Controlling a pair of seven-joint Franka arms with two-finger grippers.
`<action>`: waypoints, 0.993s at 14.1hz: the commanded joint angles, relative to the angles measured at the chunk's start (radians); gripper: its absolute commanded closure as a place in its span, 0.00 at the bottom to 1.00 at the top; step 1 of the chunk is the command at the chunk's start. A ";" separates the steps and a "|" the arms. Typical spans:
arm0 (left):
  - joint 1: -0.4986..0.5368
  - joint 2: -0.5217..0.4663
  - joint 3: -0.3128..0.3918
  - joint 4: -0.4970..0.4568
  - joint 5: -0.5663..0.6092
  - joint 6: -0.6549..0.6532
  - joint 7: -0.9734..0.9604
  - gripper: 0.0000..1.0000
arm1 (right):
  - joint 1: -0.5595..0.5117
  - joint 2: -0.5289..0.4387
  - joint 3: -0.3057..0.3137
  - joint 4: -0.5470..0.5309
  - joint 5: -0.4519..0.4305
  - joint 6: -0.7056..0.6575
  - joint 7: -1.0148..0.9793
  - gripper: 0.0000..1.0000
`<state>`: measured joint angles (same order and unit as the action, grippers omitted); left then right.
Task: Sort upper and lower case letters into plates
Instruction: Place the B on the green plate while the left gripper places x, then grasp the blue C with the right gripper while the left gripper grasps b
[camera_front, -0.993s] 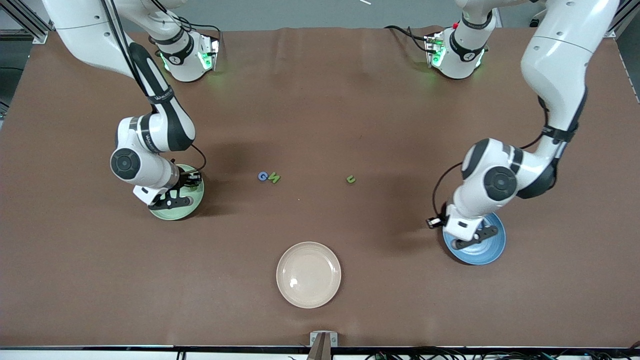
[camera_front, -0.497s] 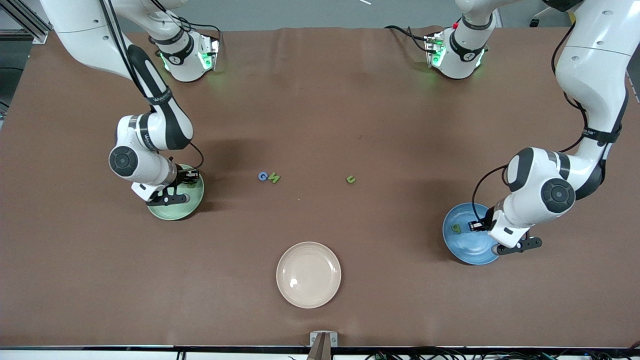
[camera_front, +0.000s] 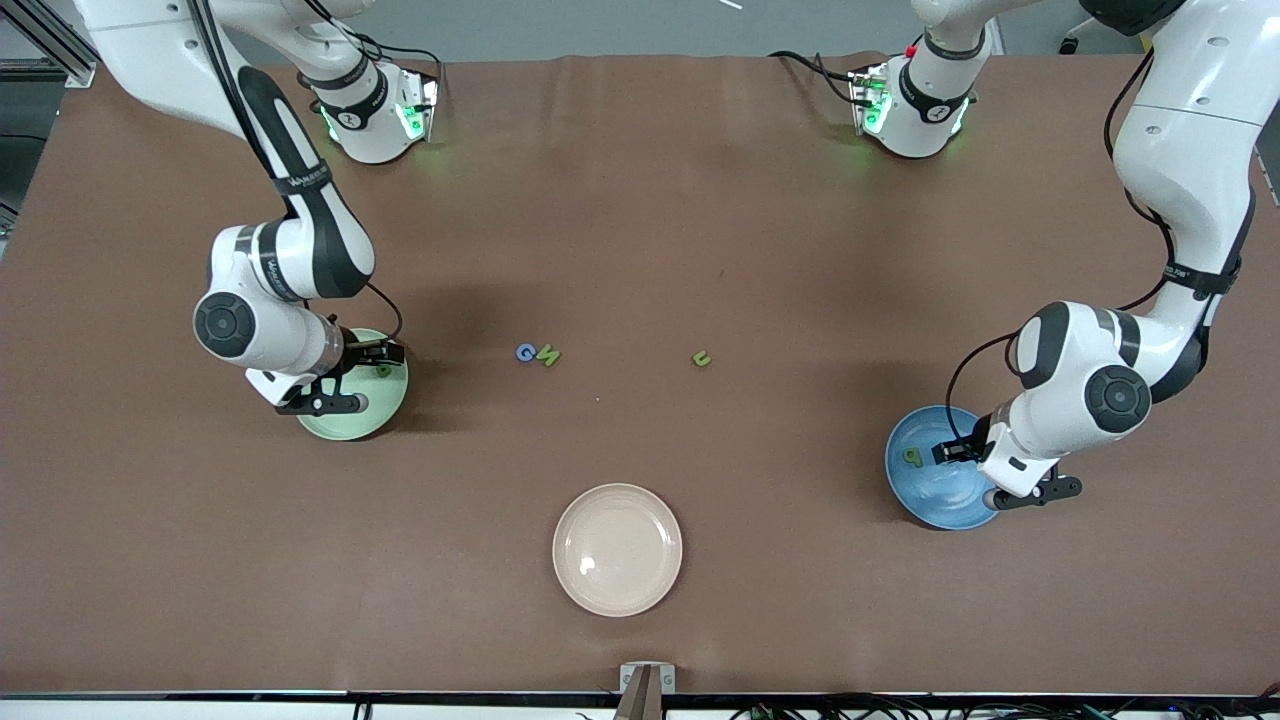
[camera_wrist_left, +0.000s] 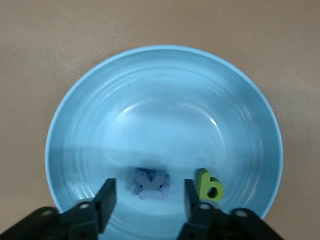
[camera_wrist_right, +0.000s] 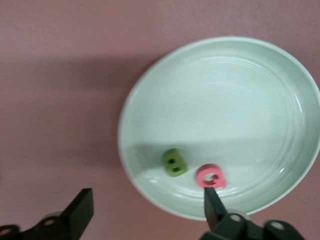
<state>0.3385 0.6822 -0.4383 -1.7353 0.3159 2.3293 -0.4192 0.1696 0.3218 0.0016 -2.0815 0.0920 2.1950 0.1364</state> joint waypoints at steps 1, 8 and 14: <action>-0.006 -0.019 -0.014 0.002 0.019 -0.016 -0.009 0.00 | 0.083 -0.009 0.028 0.006 0.008 0.024 0.211 0.00; -0.044 -0.044 -0.186 -0.038 0.015 -0.087 -0.218 0.00 | 0.295 0.094 0.023 -0.006 -0.008 0.257 0.548 0.00; -0.286 -0.009 -0.192 -0.038 0.071 -0.045 -0.587 0.02 | 0.343 0.166 0.015 -0.032 -0.012 0.380 0.582 0.00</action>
<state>0.0884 0.6633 -0.6363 -1.7629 0.3419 2.2560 -0.9251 0.4884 0.4828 0.0289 -2.0883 0.0936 2.5311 0.6926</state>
